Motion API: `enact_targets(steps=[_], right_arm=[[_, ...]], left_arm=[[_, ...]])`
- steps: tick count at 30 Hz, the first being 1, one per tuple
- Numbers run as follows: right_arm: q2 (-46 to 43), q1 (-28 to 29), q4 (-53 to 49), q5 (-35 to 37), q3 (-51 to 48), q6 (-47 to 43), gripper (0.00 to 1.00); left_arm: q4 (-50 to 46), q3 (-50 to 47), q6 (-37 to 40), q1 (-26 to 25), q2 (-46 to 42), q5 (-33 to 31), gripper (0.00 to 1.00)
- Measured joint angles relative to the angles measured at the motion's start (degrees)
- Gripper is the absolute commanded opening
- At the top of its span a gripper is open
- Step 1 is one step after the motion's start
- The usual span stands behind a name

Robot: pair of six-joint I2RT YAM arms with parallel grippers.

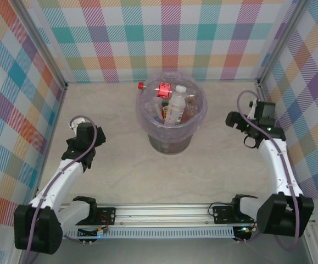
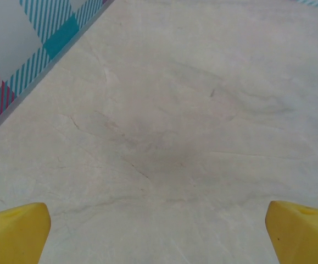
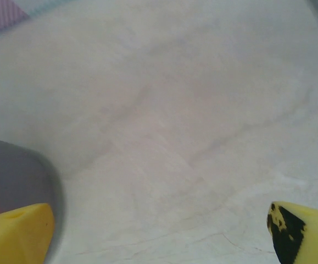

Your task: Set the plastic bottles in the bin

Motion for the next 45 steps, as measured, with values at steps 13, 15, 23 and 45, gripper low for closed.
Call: enact_targets(steps=[13, 15, 23, 45], right_arm=[[11.6, 1.9, 37.1, 1.9, -21.7, -3.4, 0.99], [13.0, 2.4, 42.1, 2.5, -23.0, -3.9, 0.99], [19.7, 7.3, 64.8, 5.7, -27.5, -8.4, 0.99], [21.7, 8.3, 74.1, 7.7, -30.5, -10.4, 0.99]], left_arm=[[33.2, -7.1, 8.3, 1.0, 22.3, 7.8, 1.0], [37.1, -7.5, 9.6, 1.4, 23.1, 9.0, 1.0], [49.2, -8.9, 12.0, 3.3, 28.0, 13.7, 1.0], [57.4, -11.2, 14.1, 2.8, 30.5, 16.1, 1.0]])
